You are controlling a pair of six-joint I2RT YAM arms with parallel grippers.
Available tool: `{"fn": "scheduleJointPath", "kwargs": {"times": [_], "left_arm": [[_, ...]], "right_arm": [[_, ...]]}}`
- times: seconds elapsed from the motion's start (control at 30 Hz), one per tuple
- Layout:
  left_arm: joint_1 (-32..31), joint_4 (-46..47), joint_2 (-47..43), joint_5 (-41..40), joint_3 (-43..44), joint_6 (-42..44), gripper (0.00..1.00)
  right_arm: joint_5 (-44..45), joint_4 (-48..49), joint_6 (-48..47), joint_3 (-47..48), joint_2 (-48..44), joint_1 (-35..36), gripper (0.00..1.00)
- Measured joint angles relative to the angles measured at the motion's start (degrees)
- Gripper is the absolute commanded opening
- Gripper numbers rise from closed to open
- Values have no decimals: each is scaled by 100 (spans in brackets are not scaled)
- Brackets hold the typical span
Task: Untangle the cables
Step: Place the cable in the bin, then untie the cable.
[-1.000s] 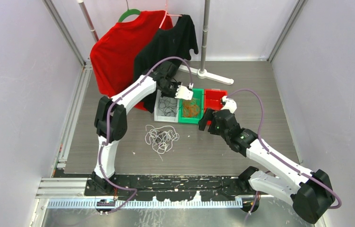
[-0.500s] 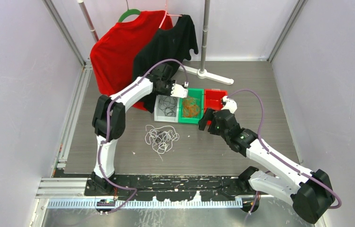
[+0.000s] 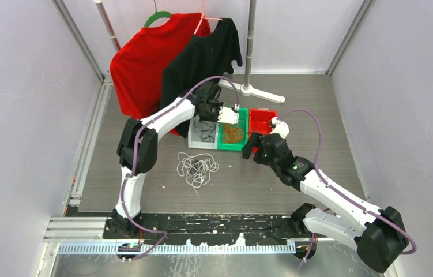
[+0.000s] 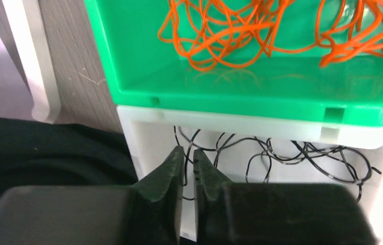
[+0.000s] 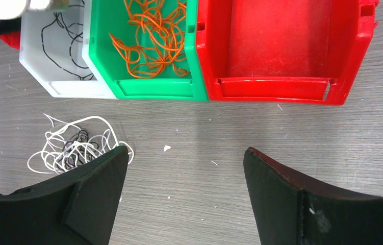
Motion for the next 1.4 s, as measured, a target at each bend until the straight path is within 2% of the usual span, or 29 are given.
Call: {"fn": "scheduleJointPath", "kwargs": {"times": [0.1, 0.17, 0.33, 0.37, 0.5, 0.53, 0.67, 0.8, 0.9, 1.0, 1.17, 1.3, 1.4], "left_arm": [[-79, -103, 61, 0, 232, -142, 38], [-55, -162, 81, 0, 376, -256, 47], [109, -597, 81, 68, 750, -472, 82], [138, -728, 81, 96, 841, -509, 86], [232, -1397, 81, 267, 1388, -662, 87], [254, -1563, 81, 319, 1534, -688, 91], [354, -2188, 72, 621, 2061, -927, 98], [479, -2538, -144, 968, 2107, -1495, 99], [673, -2529, -726, 1235, 1534, -2205, 100], [955, -2317, -1849, 1427, 221, -2970, 99], [1307, -2017, -3611, 1644, -1836, -3794, 99], [1351, -1840, -4332, 1751, -3016, -4052, 98], [1351, -1762, -4478, 1818, -3519, -4155, 95]], "right_arm": [[0, 0, 2, 0, 0, 0, 88], [0, 0, 0, 0, 0, 0, 88], [0, 0, 0, 2, 0, 0, 88], [0, 0, -2, 2, 0, 0, 88], [-2, -4, -4, 4, 0, 0, 88], [-2, -17, -7, 13, 0, 0, 88], [-4, -70, -13, 42, 0, 0, 88], [-85, -87, -22, 181, 122, 0, 87], [-317, 57, -13, 367, 511, 9, 86], [-546, 319, 17, 533, 1062, 151, 86], [-837, 654, 24, 1062, 2302, 852, 83], [-1259, 1073, 111, 1534, 3322, 1204, 80], [-1449, 1257, 197, 1659, 3805, 1335, 76]]}}
